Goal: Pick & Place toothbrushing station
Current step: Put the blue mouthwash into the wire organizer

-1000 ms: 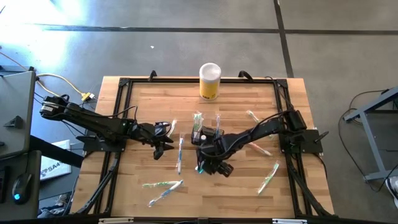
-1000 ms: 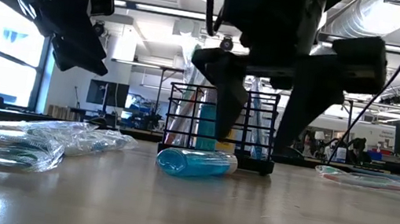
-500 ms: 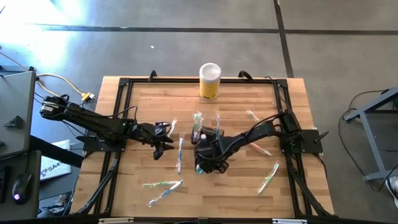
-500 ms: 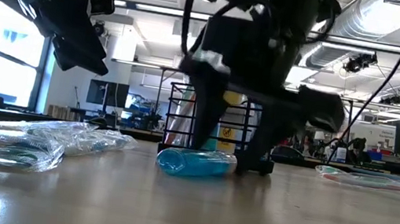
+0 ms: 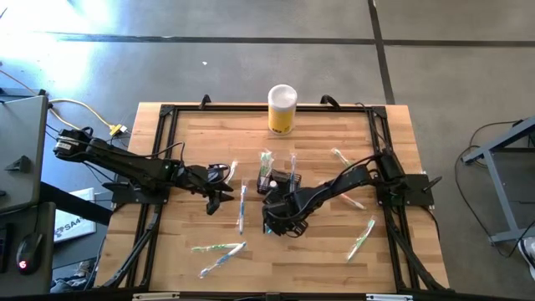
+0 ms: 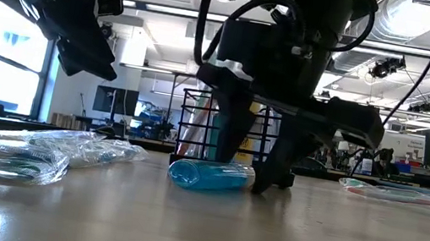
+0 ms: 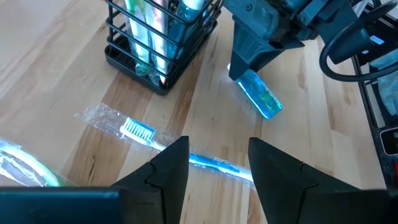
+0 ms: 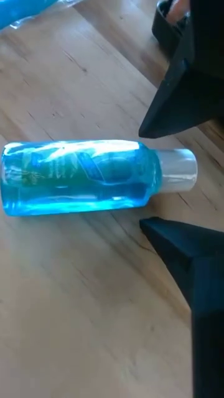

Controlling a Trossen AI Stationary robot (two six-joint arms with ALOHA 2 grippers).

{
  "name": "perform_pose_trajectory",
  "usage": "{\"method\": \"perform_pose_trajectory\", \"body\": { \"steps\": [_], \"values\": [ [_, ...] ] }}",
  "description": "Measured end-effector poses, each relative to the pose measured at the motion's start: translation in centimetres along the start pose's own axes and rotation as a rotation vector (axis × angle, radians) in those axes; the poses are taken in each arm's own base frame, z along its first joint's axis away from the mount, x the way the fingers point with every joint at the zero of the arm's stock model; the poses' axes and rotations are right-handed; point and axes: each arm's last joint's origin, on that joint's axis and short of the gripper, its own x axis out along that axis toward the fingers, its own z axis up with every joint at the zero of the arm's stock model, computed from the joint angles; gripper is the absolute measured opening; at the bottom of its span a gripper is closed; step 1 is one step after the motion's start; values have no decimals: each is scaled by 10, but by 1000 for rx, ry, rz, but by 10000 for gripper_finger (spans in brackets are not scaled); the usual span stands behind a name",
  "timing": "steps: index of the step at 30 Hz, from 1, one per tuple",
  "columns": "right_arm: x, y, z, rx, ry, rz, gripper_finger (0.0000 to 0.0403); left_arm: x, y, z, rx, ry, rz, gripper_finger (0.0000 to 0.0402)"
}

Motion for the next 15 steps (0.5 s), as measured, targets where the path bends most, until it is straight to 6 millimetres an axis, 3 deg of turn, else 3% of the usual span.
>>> {"method": "perform_pose_trajectory", "body": {
  "steps": [15],
  "values": [
    [0,7,1,-16,33,1,87,0,0,-1,0,6,3,161]
  ]
}}
